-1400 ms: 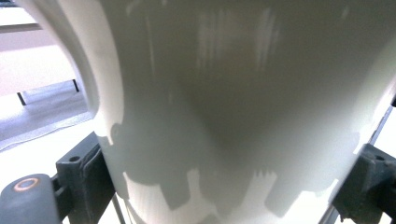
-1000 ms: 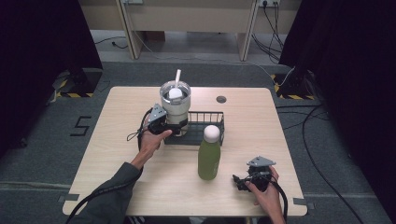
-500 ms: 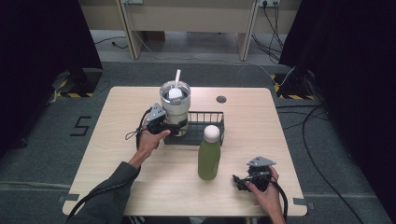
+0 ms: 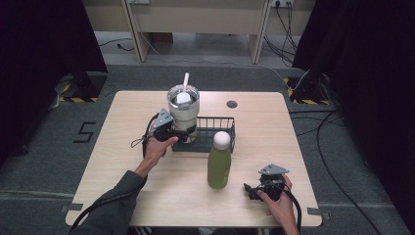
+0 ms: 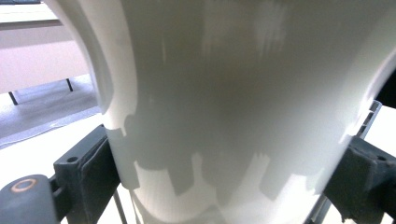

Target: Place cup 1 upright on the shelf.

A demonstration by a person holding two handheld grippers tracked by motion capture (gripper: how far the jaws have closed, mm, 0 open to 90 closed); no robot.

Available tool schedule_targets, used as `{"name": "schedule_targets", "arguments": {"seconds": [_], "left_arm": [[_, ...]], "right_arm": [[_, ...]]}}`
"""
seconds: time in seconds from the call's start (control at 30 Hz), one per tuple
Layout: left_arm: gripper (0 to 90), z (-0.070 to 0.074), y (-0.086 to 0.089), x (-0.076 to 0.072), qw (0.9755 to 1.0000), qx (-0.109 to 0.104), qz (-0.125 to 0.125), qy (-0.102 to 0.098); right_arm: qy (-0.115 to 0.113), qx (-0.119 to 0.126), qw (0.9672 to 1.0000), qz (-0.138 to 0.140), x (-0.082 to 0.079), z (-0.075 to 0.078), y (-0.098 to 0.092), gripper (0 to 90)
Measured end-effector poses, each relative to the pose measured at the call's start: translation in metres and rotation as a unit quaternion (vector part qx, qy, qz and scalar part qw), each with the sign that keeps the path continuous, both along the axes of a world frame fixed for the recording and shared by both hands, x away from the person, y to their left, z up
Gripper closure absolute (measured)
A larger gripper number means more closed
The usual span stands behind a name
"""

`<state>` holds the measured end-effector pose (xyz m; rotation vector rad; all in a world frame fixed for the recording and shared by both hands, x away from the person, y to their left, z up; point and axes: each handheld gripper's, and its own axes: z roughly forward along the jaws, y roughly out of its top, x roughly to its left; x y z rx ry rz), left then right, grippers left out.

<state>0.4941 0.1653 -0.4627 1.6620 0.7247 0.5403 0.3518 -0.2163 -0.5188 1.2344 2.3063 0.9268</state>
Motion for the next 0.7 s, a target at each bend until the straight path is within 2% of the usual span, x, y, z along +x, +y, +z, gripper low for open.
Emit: {"name": "schedule_targets", "arguments": {"seconds": [0.7], "left_arm": [[10.2, -0.0029, 0.0038, -0.0052, 1.0, -0.001, 0.001, -0.003]], "right_arm": [[0.0, 0.001, 1.0, -0.001, -0.0001, -0.0001, 0.0002, 0.4]]}}
